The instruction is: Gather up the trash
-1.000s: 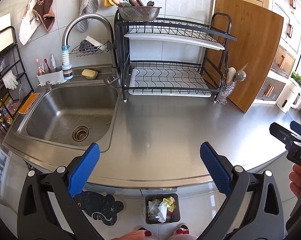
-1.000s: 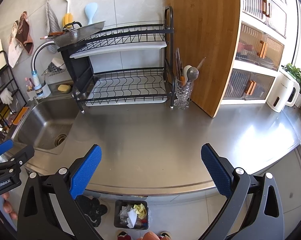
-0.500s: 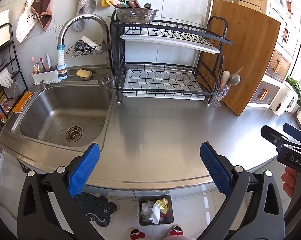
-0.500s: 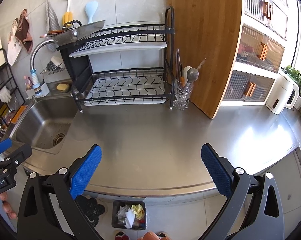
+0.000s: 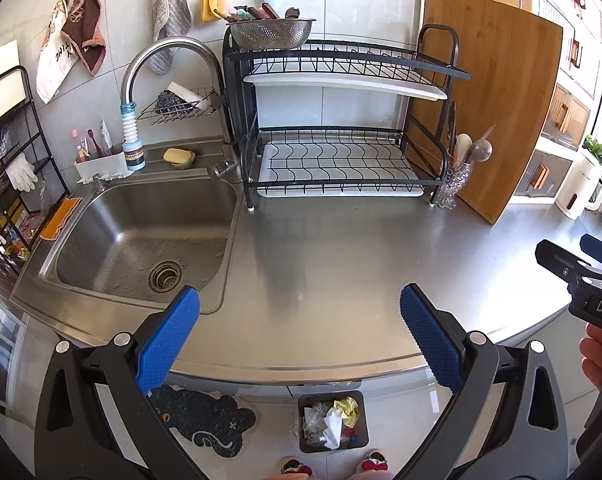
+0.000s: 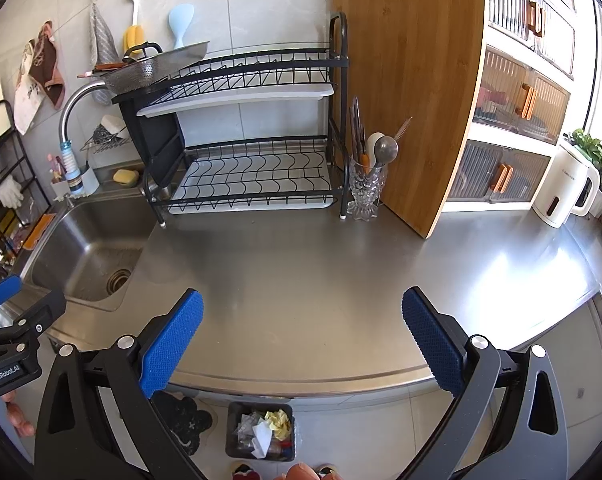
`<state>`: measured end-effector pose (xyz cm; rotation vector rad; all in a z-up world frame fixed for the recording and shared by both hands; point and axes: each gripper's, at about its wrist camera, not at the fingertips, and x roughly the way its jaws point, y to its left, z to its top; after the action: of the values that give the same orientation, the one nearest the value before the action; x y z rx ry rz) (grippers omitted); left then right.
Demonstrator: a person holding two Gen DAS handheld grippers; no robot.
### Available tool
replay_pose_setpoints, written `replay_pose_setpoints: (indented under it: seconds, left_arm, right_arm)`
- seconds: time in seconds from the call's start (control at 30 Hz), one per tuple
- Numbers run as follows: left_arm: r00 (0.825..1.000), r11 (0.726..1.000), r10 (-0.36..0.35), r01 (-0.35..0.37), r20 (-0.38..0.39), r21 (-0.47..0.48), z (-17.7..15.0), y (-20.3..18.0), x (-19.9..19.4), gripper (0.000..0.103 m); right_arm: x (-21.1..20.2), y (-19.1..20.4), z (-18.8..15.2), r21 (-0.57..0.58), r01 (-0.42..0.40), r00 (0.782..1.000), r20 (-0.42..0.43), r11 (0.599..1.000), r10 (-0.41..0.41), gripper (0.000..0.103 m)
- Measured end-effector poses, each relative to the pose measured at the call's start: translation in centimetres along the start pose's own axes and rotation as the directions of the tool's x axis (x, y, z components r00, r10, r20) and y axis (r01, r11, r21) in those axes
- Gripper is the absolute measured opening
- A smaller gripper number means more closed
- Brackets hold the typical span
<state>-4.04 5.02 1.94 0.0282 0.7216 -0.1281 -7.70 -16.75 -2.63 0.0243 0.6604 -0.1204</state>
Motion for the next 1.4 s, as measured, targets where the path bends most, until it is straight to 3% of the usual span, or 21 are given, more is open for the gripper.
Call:
replay_pose_setpoints:
  seconds: [0.83, 1.07, 1.4]
  left_arm:
    - [0.999, 1.0, -0.015, 0.014, -0.032, -0.027, 0.35, 0.08, 0.33, 0.095]
    - [0.998, 0.999, 0.014, -0.016, -0.062, -0.034, 0.27, 0.15, 0.68, 0.095]
    - [0.998, 0.999, 0.036, -0.036, -0.043, -0.013, 0.39, -0.02, 0.25, 0.095]
  right_arm:
    - [0.09, -0.03, 0.45, 0.007, 0.002, 1.0, 0.01, 1.0, -0.002, 0.1]
    - [0.11, 0.04, 0.44, 0.006, 0.0, 1.0, 0.014, 1.0, 0.0, 0.1]
    - [0.18, 0.3, 0.48, 0.0, -0.001, 1.0, 0.014, 1.0, 0.001, 0.1]
